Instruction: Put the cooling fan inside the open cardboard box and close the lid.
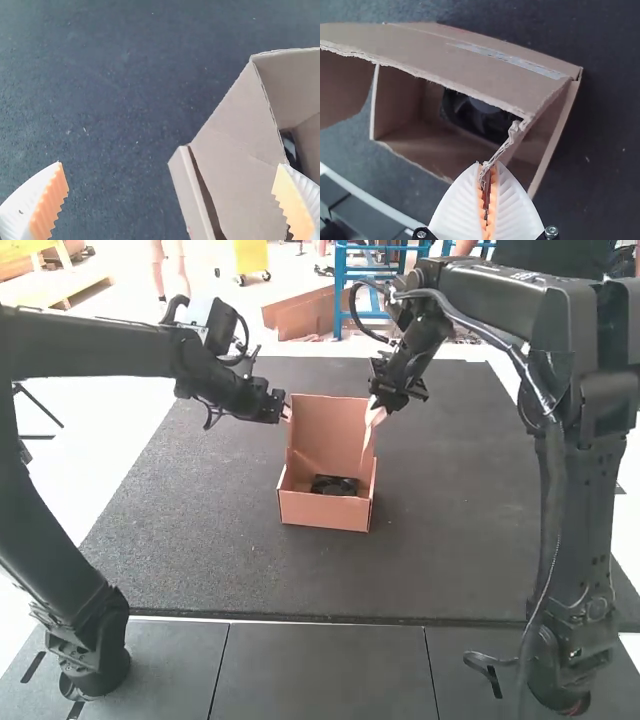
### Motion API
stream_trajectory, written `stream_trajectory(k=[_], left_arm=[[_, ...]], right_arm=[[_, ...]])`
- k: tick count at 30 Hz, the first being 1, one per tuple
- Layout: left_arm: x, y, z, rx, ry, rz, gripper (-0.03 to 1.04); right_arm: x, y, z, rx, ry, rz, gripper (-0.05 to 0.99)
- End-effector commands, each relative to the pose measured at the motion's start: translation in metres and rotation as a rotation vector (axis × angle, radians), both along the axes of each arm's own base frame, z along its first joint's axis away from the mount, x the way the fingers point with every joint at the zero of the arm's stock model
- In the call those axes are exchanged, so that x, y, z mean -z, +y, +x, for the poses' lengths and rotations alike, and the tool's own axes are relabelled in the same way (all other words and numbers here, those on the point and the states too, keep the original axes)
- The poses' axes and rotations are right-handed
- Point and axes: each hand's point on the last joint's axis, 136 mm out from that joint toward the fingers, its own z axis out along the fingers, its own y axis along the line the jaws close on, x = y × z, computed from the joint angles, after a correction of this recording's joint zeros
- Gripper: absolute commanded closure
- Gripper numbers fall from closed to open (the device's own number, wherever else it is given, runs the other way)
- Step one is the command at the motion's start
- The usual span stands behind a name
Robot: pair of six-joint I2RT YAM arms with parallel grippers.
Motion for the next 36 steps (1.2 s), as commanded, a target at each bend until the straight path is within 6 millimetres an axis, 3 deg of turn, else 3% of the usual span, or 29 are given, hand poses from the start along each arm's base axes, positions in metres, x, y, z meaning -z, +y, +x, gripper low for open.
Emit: stream_trajectory(k=[1, 9, 17, 20, 22, 24, 26, 36], left_arm=[[-0.008, -0.016, -0.016, 0.058, -0.010, -0.026, 0.04], [0.000, -0.029, -0.036, 0.101, 0.007, -0.025, 0.04], [-0.003, -0.024, -0.041, 0.096, 0.001, -0.026, 0.04], [-0.018, -0.023, -0.042, 0.095, -0.028, -0.037, 0.04], [-0.047, -0.022, -0.040, 0.086, -0.100, -0.065, 0.04], [-0.067, -0.008, -0.031, 0.018, -0.181, -0.046, 0.04], [-0.074, 0.005, -0.025, -0.039, -0.218, -0.020, 0.04], [-0.050, 0.058, -0.010, -0.196, -0.258, 0.141, 0.04]], right_arm=[[-0.007, 0.007, -0.013, -0.021, 0.003, 0.019, 0.94], [-0.017, 0.012, -0.015, -0.029, -0.075, 0.055, 0.94], [-0.010, 0.023, -0.046, -0.090, -0.056, 0.048, 0.94], [-0.010, 0.023, -0.048, -0.093, -0.056, 0.048, 0.94], [-0.010, 0.024, -0.047, -0.093, -0.060, 0.048, 0.94], [-0.011, 0.023, -0.046, -0.091, -0.063, 0.048, 0.94], [-0.013, 0.024, -0.044, -0.089, -0.070, 0.052, 0.94], [-0.027, 0.014, -0.024, -0.048, -0.120, 0.069, 0.94]])
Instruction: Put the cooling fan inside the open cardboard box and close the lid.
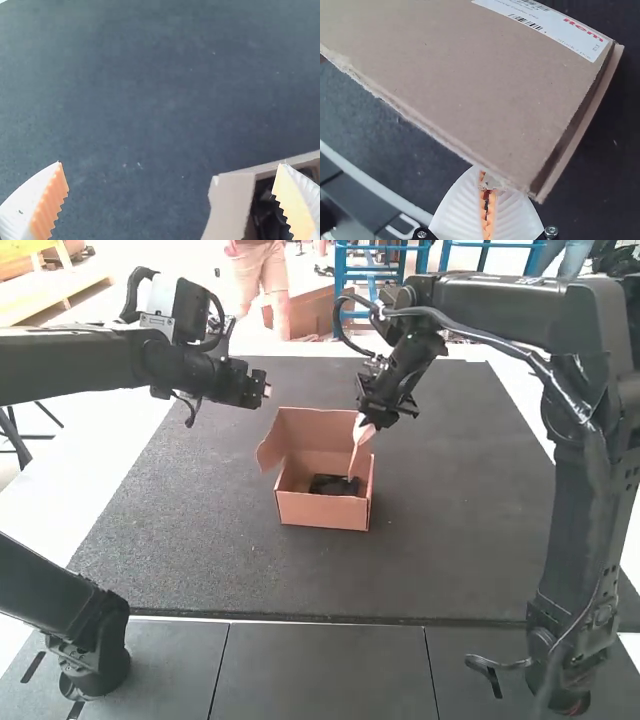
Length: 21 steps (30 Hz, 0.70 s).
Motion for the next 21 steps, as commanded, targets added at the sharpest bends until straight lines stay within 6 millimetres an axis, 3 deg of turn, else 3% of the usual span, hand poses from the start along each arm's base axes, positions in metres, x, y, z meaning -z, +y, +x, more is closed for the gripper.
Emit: stream_trajectory(k=[1, 7, 21], left_arm=[[0.008, 0.022, 0.003, -0.063, -0.016, 0.085, 0.04], [0.028, 0.027, 0.000, -0.063, -0.002, 0.128, 0.04], [0.055, 0.021, 0.013, -0.051, 0.007, 0.139, 0.04]], right_arm=[[-0.035, -0.005, 0.015, 0.032, -0.087, 0.056, 0.94], [-0.041, -0.017, 0.028, 0.067, -0.111, 0.063, 0.94], [-0.041, -0.019, 0.032, 0.059, -0.126, 0.066, 0.94]])
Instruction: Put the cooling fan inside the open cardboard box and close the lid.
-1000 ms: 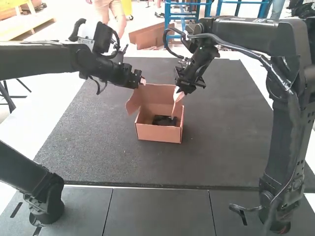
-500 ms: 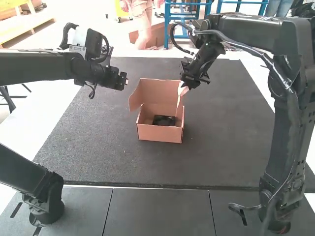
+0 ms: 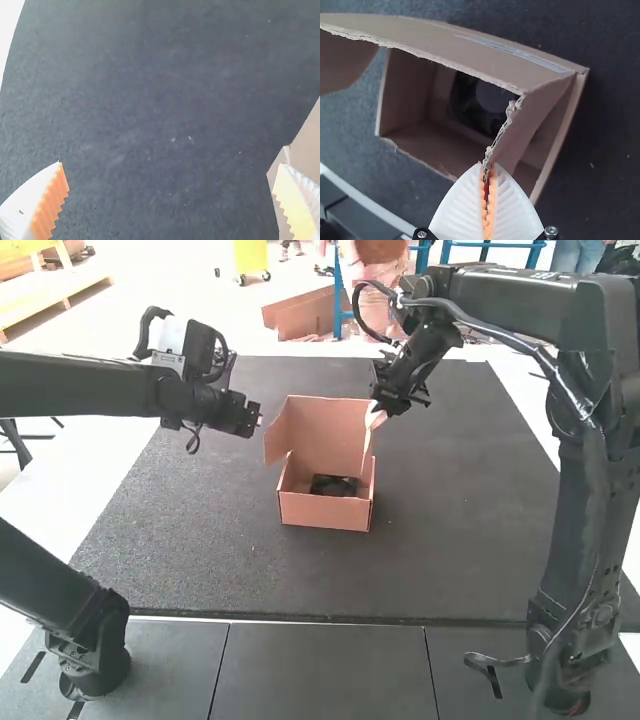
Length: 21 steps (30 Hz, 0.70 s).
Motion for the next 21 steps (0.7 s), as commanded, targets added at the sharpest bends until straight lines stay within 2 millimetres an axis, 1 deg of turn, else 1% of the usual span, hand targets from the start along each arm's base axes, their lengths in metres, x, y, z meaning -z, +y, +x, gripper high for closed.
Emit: stream_trajectory(k=[1, 4, 8, 17, 21], left_arm=[[0.004, -0.001, 0.006, 0.001, -0.002, 0.012, 0.04], [0.011, -0.003, 0.010, 0.001, 0.008, 0.015, 0.04], [0.009, -0.010, 0.013, 0.029, 0.014, -0.002, 0.04], [-0.011, -0.059, 0.004, 0.184, 0.004, -0.099, 0.04], [-0.013, -0.077, -0.004, 0.235, 0.009, -0.118, 0.04]], right_arm=[[-0.029, 0.000, 0.004, -0.005, -0.076, 0.039, 0.94], [-0.029, -0.001, 0.004, -0.005, -0.076, 0.038, 0.94], [-0.029, -0.001, 0.004, -0.010, -0.077, 0.035, 0.94], [-0.026, -0.002, 0.003, -0.019, -0.073, 0.031, 0.94], [-0.025, -0.002, 0.003, -0.017, -0.072, 0.031, 0.94]])
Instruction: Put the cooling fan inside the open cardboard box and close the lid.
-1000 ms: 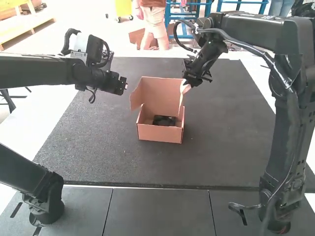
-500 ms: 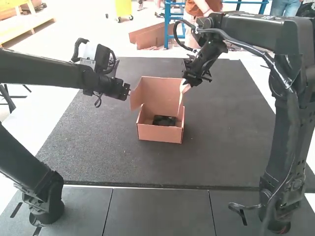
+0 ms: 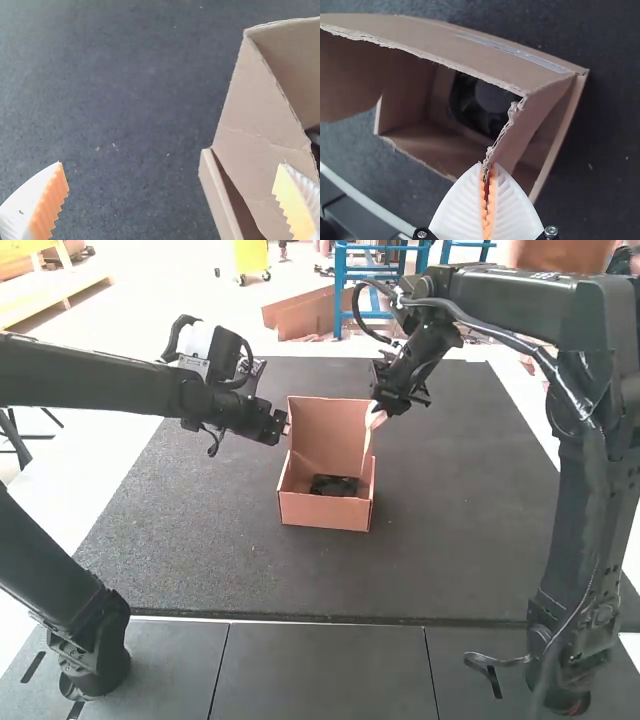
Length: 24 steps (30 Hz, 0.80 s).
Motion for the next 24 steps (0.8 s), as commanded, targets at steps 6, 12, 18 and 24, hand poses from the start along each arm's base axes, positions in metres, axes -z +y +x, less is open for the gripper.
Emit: stream_trajectory(k=[6, 12, 18, 24], left_arm=[[-0.021, -0.036, -0.013, 0.091, -0.018, -0.070, 0.04], [-0.010, -0.032, -0.020, 0.089, 0.024, -0.048, 0.04], [-0.003, -0.026, -0.032, 0.087, 0.044, -0.039, 0.04], [-0.003, -0.018, -0.046, 0.091, 0.056, -0.023, 0.04]], right_arm=[[-0.019, -0.003, -0.001, -0.009, -0.050, 0.025, 0.94], [-0.009, -0.007, -0.017, -0.027, -0.013, 0.004, 0.94], [0.002, -0.008, -0.037, -0.061, 0.023, -0.018, 0.94], [0.010, -0.005, -0.052, -0.090, 0.047, -0.032, 0.94]])
